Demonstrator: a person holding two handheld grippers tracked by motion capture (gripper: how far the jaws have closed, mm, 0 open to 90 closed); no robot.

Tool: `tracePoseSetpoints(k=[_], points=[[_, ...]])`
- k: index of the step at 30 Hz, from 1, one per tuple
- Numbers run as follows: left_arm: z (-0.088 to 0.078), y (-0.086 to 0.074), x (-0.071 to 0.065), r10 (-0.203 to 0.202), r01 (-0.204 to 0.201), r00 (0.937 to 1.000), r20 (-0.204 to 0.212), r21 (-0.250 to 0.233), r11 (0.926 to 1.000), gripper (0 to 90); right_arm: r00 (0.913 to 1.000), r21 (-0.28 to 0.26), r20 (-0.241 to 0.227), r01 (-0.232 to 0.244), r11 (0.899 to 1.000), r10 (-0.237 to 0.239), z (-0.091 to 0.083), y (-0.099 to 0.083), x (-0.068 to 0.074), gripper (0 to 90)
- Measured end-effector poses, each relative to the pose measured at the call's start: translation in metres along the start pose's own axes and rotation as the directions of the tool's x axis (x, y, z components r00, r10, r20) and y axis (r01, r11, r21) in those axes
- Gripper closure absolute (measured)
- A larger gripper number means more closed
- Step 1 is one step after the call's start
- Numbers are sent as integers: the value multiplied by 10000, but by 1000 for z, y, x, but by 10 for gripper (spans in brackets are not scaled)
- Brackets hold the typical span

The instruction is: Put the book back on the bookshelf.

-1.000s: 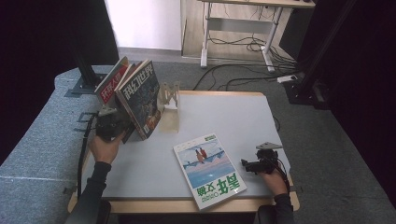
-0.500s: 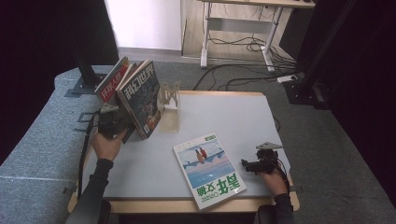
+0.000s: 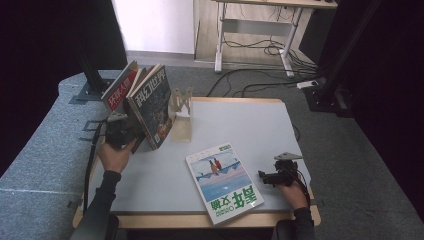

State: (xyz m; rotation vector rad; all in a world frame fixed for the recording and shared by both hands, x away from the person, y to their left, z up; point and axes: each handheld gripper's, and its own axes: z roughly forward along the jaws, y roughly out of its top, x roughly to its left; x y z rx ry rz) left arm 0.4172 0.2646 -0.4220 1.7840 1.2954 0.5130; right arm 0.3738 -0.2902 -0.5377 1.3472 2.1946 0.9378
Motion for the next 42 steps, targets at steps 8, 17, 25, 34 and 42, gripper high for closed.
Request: tracePoseSetpoints(k=[8,17,25,34,42], points=[[1,6,0,61,-61,10000,0,-74,10000,851,10000,12,-1,-22,10000,22,0,0,0,0],[-1,-2,6,51,-51,10000,79,105,9999,841,10000,5,-8,-11,10000,11,0,0,0,0],[-14,-9,1,386,-386,9989,267,-3,9993,682,10000,10,-8,-12,10000,12,0,0,0,0],[-23,-25,-11,991,-1006,9907,936,114,9949,409,10000,9,-4,-9,10000,9,0,0,0,0],[-13,-38,-27,1372,-1445,9743,1785,281,9891,199,10000,3,3,-7,10000,7,0,0,0,0]])
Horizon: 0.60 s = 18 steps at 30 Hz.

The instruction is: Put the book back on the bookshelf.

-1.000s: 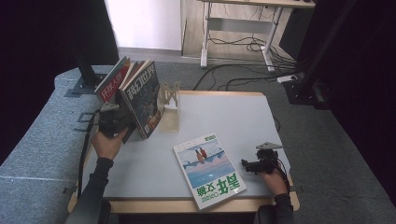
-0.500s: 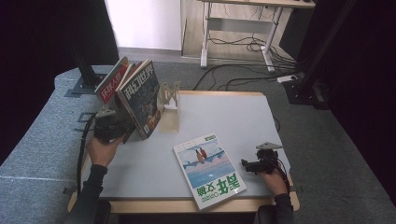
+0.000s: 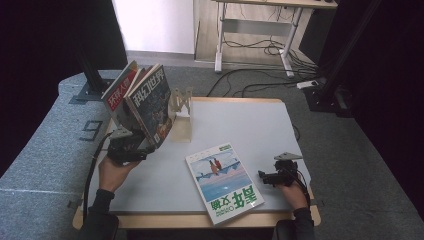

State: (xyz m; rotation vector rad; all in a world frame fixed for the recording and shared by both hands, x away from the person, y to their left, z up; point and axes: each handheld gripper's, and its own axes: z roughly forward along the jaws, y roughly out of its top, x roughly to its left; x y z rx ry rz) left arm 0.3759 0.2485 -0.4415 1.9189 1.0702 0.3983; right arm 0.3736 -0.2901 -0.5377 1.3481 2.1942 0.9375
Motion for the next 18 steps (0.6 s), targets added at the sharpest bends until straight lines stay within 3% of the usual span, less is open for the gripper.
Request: tracePoseSetpoints(k=[2,5,8,13,18], points=[[3,-1,-2,42,-43,10000,66,73,10000,177,10000,-1,-1,0,10000,0,0,0,0,0],[15,-7,-14,478,-488,9987,199,508,9975,138,10000,-4,0,0,10000,0,0,0,0,0],[24,-10,-21,597,-637,9964,605,654,9958,118,10000,-6,0,3,10000,-3,0,0,0,0],[38,-16,-32,932,-1006,9919,861,858,9912,58,10000,-8,4,4,10000,-4,0,0,0,0],[52,-25,-41,1314,-1449,9861,1021,1384,9797,0,10000,-7,4,-4,10000,4,0,0,0,0]])
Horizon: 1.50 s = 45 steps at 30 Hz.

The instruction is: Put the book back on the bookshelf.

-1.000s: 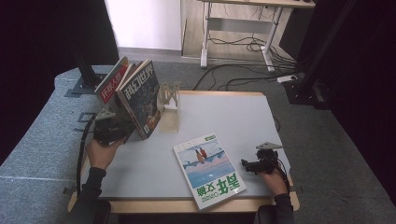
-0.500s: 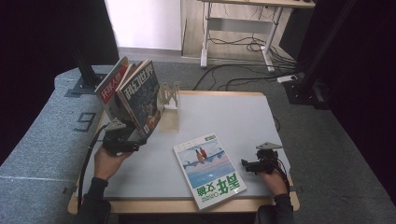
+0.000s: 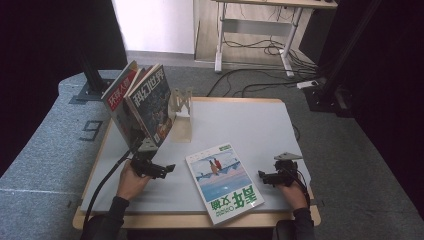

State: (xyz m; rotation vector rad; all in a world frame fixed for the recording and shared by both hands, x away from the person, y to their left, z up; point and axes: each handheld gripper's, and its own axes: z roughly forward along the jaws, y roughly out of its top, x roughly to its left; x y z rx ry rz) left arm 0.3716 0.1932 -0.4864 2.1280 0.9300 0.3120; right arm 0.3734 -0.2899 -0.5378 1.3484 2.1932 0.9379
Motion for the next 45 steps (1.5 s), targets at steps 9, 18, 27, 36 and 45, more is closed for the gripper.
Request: tracePoseSetpoints(k=[9,18,27,36,45], points=[[27,-13,-12,828,-818,9965,-64,956,9921,0,10000,1,16,6,10000,-6,0,0,0,0],[39,-23,-15,1055,-1053,9944,59,1298,9859,0,10000,-5,27,10,10000,-10,0,0,0,0],[39,-23,-15,1066,-1058,9943,9,1310,9857,0,10000,-13,26,12,10000,-12,0,0,0,0],[39,-23,-15,1058,-1050,9944,7,1316,9857,0,10000,-34,39,28,10000,-28,-1,0,1,0],[38,-21,-17,949,-982,9950,320,1284,9868,0,9996,-435,-292,-11,9991,-2,-10,1,9,0]])
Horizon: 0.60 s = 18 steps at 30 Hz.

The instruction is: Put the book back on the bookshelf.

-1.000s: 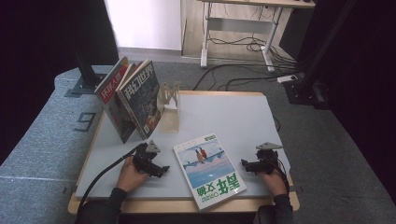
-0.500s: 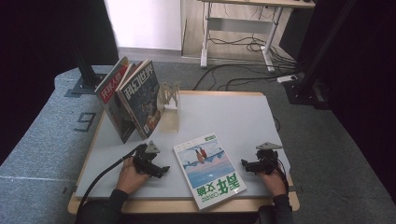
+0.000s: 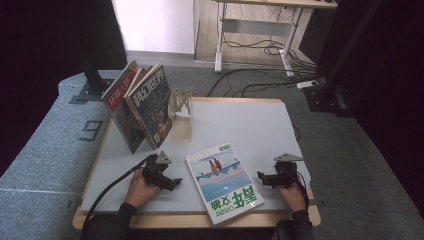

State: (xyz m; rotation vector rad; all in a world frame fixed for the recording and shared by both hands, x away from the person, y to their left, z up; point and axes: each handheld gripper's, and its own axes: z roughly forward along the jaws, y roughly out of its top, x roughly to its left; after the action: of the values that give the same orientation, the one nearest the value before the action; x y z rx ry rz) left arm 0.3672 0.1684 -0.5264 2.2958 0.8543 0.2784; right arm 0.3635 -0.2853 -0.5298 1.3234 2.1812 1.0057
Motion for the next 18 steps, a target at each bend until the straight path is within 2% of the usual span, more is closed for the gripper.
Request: tracePoseSetpoints(k=[4,9,18], points=[[-1,5,-1,102,-100,9998,165,-139,9999,0,9995,-191,-123,291,9994,-293,-8,-1,8,0],[-2,11,-1,-1,17,9995,301,-509,9987,20,9983,-258,-294,499,9984,-507,-18,-9,18,0],[8,25,-5,174,-142,9975,685,-474,9988,28,9949,-384,-582,808,9960,-830,-29,-15,32,0]])
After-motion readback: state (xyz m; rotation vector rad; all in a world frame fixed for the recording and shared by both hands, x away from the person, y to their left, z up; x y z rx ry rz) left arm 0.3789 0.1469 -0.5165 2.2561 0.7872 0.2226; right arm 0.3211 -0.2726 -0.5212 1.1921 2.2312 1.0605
